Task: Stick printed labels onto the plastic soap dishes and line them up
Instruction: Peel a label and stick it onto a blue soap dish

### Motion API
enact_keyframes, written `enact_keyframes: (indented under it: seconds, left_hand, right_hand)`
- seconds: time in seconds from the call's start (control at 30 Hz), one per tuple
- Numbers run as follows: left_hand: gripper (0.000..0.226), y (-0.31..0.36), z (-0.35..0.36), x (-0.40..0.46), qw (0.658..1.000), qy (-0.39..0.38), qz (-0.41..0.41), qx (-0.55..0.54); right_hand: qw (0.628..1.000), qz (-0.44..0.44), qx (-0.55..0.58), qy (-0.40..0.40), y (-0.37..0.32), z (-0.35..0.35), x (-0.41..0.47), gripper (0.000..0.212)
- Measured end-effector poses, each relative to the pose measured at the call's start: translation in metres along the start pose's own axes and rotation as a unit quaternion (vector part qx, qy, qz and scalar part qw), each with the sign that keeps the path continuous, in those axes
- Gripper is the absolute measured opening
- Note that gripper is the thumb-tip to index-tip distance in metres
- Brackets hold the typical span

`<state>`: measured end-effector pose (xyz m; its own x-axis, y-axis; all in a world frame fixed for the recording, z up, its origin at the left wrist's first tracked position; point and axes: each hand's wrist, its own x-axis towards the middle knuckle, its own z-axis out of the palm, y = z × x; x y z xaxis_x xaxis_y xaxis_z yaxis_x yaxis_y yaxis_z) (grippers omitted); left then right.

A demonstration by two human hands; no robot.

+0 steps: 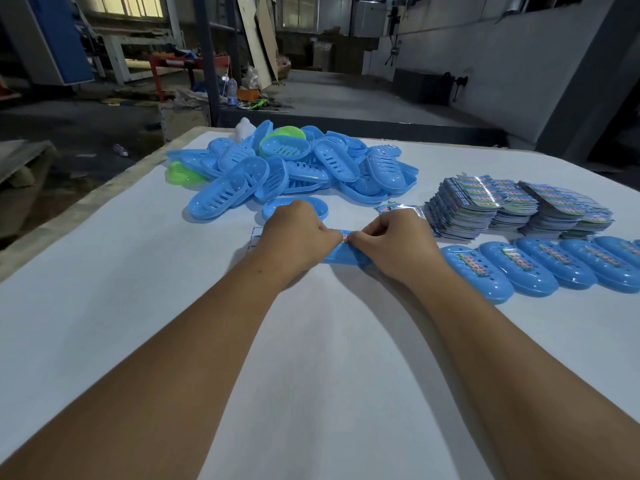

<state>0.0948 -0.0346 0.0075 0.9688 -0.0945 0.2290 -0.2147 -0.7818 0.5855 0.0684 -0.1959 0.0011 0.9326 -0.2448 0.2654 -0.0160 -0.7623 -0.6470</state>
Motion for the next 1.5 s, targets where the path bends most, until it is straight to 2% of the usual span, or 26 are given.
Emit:
enact_keyframes:
  seconds: [0.07, 0.23, 0.43, 0.6, 0.7, 0.8, 0.97, 1.27, 1.33, 1.43, 1.5]
  left_hand:
    - [0.038, 0.002, 0.004, 0.002, 0.999, 0.023, 0.011, 0.035]
    - [0.035, 0.006, 0.008, 0.006, 0.992, 0.058, 0.037, 0.105]
    - [0.027, 0.002, 0.009, 0.003, 0.994, 0.074, 0.064, 0.057]
    - [0.028, -0.005, 0.01, 0.003, 0.997, 0.056, 0.047, 0.04]
    - [0.025, -0.006, 0.012, 0.003, 0.999, 0.035, 0.038, 0.002]
    - [0.012, -0.005, 0.012, 0.004, 0.997, 0.029, 0.03, -0.062]
    - [0.014, -0.006, 0.006, 0.003, 0.995, 0.055, 0.031, -0.078]
    - [0.015, -0.011, 0.007, 0.006, 0.998, 0.048, 0.028, -0.04]
    - [0.015, -0.011, 0.007, 0.006, 0.998, 0.046, 0.028, -0.039]
    - [0.016, -0.011, 0.006, 0.005, 0.998, 0.043, 0.027, -0.036]
    - [0.015, -0.012, 0.006, 0.005, 0.998, 0.045, 0.029, -0.032]
  right_hand:
    - [1.0, -0.004, -0.02, 0.012, -0.002, 0.002, 0.0, 0.031]
    - [0.998, -0.005, -0.064, 0.024, -0.006, 0.004, 0.001, 0.037]
    - [0.996, -0.006, -0.087, 0.023, -0.007, 0.004, 0.003, 0.04]
    - [0.997, 0.009, -0.071, 0.011, -0.004, 0.003, 0.002, 0.035]
    - [0.997, -0.064, -0.031, 0.006, -0.004, 0.003, -0.001, 0.028]
    - [0.992, -0.124, -0.003, -0.032, -0.009, 0.002, -0.007, 0.037]
    - [0.976, -0.171, -0.103, -0.09, -0.012, -0.004, -0.014, 0.05]
    - [0.966, -0.061, -0.24, -0.079, 0.005, -0.036, -0.012, 0.04]
    - [0.964, -0.035, -0.256, -0.069, 0.011, -0.045, -0.011, 0.037]
    - [0.964, -0.008, -0.259, -0.068, 0.016, -0.053, -0.012, 0.046]
    - [0.964, 0.007, -0.256, -0.072, 0.016, -0.057, -0.012, 0.04]
